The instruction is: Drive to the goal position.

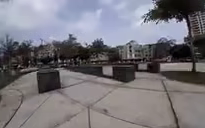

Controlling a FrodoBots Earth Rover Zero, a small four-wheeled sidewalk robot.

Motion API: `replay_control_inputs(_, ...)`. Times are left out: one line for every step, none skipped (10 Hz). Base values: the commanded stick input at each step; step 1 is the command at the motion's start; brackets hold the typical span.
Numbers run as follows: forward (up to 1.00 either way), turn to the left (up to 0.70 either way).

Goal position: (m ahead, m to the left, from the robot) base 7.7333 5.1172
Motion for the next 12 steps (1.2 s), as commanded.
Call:
replay_control_inputs(0.85,0.0)
replay_control_inputs(0.85,0.0)
replay_control_inputs(0.85,0.0)
replay_control_inputs(0.85,0.0)
replay_control_inputs(0.85,0.0)
replay_control_inputs(0.85,0.0)
replay_control_inputs(0.85,0.0)
replay_control_inputs(0.85,0.0)
replay_control_inputs(0.85,0.02)
replay_control_inputs(0.85,0.24)
replay_control_inputs(0.85,0.34)
replay_control_inputs(0.85,0.34)
